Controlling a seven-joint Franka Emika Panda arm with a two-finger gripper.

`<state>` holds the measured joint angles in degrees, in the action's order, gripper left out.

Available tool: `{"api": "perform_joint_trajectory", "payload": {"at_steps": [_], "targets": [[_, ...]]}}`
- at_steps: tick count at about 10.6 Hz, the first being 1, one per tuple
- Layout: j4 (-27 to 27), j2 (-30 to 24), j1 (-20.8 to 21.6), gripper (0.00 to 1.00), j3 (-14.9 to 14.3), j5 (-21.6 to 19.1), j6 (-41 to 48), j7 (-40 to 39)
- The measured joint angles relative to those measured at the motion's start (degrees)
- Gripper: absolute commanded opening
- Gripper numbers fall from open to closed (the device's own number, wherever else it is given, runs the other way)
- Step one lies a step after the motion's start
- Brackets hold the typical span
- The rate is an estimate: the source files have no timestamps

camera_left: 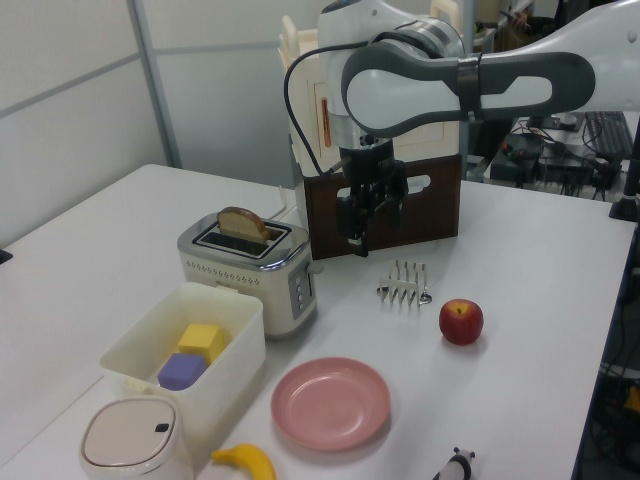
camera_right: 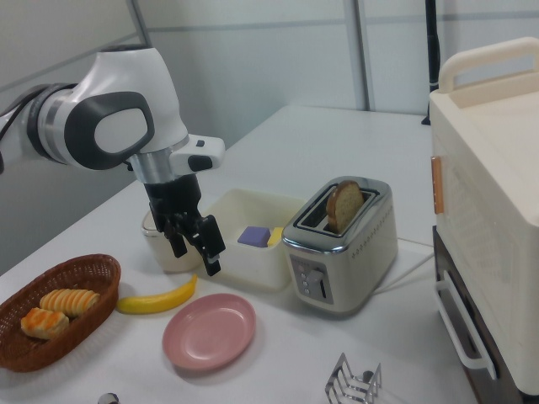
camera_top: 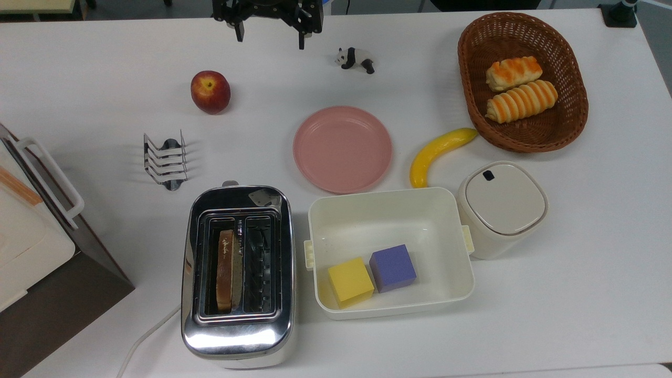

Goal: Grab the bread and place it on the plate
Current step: 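Move the gripper from rest toward the silver toaster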

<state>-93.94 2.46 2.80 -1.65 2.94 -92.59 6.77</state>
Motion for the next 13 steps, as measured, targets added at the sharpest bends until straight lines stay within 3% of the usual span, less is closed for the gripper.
{"api": "perform_joint_trajectory", "payload": {"at_steps": [13], "targets": [[-0.1,0.0,-0.2,1.0,-0.1,0.0,0.0,-3.7]]}}
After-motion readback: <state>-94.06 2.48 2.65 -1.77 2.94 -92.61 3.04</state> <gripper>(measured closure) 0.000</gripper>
